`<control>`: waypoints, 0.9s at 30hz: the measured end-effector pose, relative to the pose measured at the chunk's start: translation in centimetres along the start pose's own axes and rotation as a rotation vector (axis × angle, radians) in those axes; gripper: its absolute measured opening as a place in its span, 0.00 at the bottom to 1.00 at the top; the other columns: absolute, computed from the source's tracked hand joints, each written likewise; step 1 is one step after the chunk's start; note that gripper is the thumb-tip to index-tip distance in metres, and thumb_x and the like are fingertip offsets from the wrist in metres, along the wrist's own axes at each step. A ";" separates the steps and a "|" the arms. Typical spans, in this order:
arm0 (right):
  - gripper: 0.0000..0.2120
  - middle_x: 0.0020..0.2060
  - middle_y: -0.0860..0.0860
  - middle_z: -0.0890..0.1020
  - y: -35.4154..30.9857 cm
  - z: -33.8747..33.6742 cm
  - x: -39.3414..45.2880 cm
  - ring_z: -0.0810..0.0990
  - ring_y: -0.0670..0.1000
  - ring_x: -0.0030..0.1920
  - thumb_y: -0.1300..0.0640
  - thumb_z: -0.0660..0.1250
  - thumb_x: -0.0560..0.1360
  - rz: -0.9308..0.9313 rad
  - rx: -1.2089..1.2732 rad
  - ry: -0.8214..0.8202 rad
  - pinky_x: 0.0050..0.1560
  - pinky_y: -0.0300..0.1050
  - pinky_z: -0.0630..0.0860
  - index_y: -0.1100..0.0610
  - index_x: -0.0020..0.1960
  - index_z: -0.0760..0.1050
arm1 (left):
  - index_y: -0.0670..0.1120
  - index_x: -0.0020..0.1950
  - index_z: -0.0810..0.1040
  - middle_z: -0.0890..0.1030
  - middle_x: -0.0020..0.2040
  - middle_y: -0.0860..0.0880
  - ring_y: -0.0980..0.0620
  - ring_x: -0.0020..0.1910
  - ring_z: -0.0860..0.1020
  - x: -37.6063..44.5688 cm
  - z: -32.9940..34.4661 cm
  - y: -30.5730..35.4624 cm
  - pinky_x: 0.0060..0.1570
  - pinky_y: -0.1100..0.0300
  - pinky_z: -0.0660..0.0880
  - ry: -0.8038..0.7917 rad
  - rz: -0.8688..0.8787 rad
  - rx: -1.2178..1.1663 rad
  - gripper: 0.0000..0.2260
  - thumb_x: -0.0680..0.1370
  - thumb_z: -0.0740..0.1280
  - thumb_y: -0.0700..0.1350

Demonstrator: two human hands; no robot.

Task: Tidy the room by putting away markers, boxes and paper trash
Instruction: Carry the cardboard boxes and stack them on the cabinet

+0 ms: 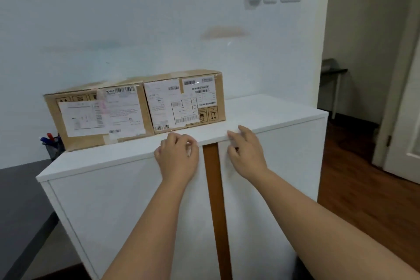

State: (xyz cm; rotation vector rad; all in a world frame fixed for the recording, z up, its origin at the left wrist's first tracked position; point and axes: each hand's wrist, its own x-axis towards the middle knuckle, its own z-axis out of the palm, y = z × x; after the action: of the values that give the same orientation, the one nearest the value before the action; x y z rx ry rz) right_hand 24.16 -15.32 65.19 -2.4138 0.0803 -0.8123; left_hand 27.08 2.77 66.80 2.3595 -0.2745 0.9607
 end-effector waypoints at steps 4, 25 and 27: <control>0.24 0.77 0.51 0.55 5.0 -3.4 -5.3 0.54 0.53 0.76 0.51 0.61 0.78 0.116 -0.043 -0.104 0.75 0.51 0.57 0.48 0.73 0.65 | 0.56 0.46 0.80 0.69 0.48 0.59 0.54 0.54 0.69 -5.5 3.0 4.4 0.52 0.58 0.61 -0.116 0.076 -0.166 0.04 0.76 0.65 0.51; 0.20 0.63 0.58 0.75 36.1 -23.3 -39.9 0.75 0.57 0.56 0.56 0.65 0.77 1.391 0.048 -0.194 0.48 0.44 0.68 0.61 0.67 0.72 | 0.53 0.50 0.74 0.71 0.45 0.53 0.54 0.47 0.73 -35.2 22.3 27.7 0.60 0.55 0.68 -1.690 0.227 -0.260 0.06 0.81 0.62 0.54; 0.14 0.53 0.57 0.77 38.1 -22.5 -41.8 0.74 0.51 0.40 0.57 0.64 0.76 1.410 0.059 -0.223 0.40 0.41 0.68 0.61 0.59 0.76 | 0.52 0.53 0.76 0.69 0.45 0.55 0.56 0.43 0.71 -37.5 24.8 28.6 0.52 0.57 0.68 -1.730 0.234 -0.222 0.06 0.81 0.63 0.53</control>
State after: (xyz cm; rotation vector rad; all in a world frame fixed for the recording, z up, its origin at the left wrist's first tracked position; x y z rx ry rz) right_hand -17.91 -48.63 36.44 -1.7049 1.4134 0.1261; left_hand 3.31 -35.79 38.79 2.2831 -1.1680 -1.2058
